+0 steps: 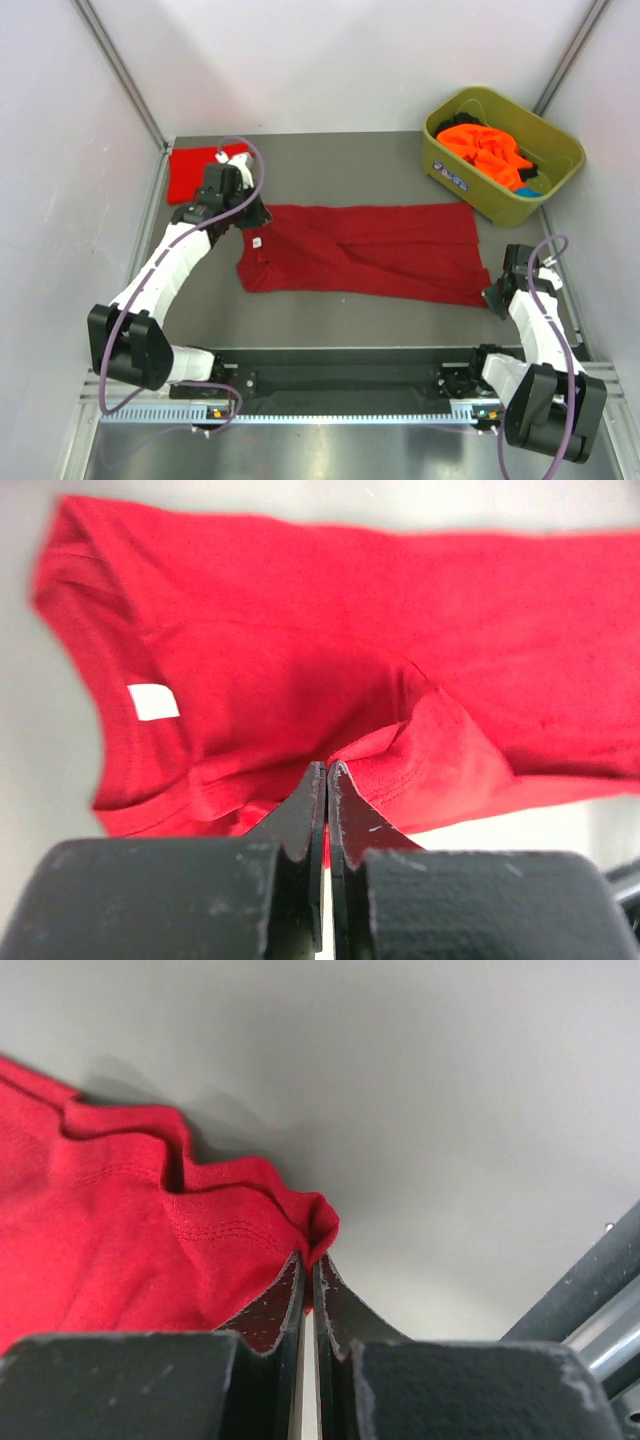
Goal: Fold and stack the t-shirts
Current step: Fold the tshirt
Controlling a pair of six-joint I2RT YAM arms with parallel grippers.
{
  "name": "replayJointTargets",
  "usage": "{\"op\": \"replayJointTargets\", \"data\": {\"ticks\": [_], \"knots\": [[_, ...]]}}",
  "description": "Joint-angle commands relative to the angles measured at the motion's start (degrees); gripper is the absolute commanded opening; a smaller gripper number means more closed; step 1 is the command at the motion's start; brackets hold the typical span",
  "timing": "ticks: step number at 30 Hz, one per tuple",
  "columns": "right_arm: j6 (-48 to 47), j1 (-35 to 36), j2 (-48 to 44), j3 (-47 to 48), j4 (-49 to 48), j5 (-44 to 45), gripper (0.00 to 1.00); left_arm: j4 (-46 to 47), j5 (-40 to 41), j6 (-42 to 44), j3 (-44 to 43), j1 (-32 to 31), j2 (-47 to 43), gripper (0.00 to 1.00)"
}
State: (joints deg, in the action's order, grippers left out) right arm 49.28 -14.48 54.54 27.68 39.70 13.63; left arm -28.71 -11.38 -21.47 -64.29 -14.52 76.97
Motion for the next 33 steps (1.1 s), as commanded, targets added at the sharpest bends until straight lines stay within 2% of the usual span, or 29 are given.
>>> {"op": "replayJointTargets", "data": {"ticks": [1,4,9,15,24,29,33], "knots": [[-3.7,-0.3,-0.4,1.9,-2.3,-1.1,0.00,-2.1,3.4,-1.7,-3.0,2.5,-2.4,0.00],[-5.5,-0.3,1.8,3.6,-4.3,-3.9,0.00,-2.6,3.7,-1.6,-3.9,3.4,-2.7,0.00],[-11.0,0.0,6.2,7.0,-11.3,-13.4,0.00,-4.0,5.7,-1.4,-5.2,4.8,-0.7,0.00],[-14.6,0.3,10.4,11.9,-13.2,-10.4,0.00,-3.9,5.3,-0.2,-6.3,8.9,1.2,0.00],[-19.0,2.5,19.2,18.9,-15.4,-12.8,0.00,-3.4,1.2,0.7,-10.7,9.5,7.8,0.00],[-20.8,7.2,23.2,23.1,-14.9,-7.6,0.00,-5.8,5.3,0.8,-11.5,9.5,10.9,0.00],[-21.1,10.9,27.1,25.3,-14.1,-4.5,0.00,-8.6,12.1,0.8,-12.2,9.5,12.1,0.00]]}}
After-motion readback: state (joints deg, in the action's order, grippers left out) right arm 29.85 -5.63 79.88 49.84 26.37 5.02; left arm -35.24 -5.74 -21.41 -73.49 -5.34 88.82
